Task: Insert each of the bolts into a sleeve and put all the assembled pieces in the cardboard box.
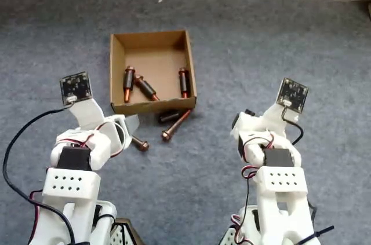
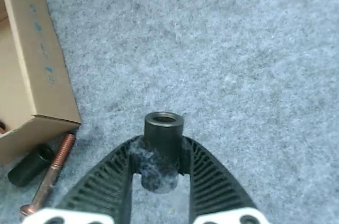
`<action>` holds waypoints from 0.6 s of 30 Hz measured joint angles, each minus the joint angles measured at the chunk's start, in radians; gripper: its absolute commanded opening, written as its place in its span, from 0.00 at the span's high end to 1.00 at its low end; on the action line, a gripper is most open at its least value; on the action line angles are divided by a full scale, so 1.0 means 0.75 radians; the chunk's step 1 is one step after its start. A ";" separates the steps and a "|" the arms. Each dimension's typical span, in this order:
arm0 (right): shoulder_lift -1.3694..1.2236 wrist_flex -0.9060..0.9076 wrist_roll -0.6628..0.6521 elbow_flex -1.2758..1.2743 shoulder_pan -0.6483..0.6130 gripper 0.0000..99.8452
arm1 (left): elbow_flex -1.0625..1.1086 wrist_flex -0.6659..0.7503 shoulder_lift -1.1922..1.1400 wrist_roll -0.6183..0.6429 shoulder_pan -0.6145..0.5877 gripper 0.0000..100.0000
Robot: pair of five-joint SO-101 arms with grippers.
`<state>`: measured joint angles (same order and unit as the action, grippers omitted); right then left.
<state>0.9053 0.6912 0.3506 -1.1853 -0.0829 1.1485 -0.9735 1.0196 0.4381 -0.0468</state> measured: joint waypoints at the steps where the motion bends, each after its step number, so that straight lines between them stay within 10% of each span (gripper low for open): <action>1: 0.000 0.000 0.000 0.000 0.000 0.99 | 0.000 0.000 0.000 -0.039 0.000 0.73; 18: 0.000 0.000 0.000 0.000 0.000 0.99 | -0.170 -0.125 0.000 -1.031 0.031 0.85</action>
<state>0.9053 0.6912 0.3506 -1.1853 -0.0829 1.0211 -1.0671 1.0196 -0.3353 -0.0238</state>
